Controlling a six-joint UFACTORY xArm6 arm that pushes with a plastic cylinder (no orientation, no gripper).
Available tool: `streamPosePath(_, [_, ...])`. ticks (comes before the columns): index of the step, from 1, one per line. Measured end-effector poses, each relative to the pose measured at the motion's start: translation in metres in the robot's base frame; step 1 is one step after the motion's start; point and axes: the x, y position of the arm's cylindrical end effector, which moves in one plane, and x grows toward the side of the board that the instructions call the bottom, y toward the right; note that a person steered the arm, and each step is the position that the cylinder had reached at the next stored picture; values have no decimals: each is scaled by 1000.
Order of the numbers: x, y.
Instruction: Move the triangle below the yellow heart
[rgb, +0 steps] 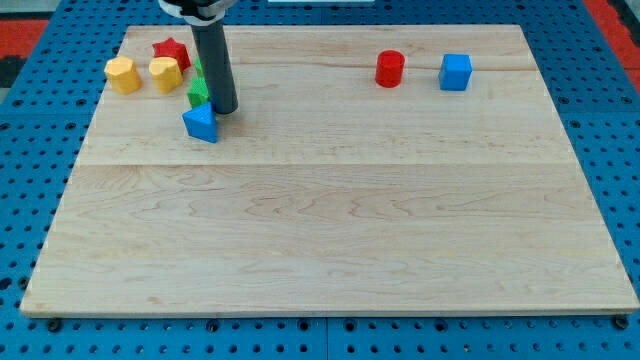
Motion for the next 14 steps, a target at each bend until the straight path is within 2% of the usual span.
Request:
streamPosePath(1, [23, 65])
streamPosePath(2, [55, 64])
streamPosePath(4, [44, -47])
streamPosePath(6, [33, -117])
streamPosePath(7, [73, -117])
streamPosePath(8, [58, -45])
streamPosePath(9, [23, -32])
streamPosePath(10, [9, -40])
streamPosePath(12, [45, -42])
streamPosePath(14, [15, -88])
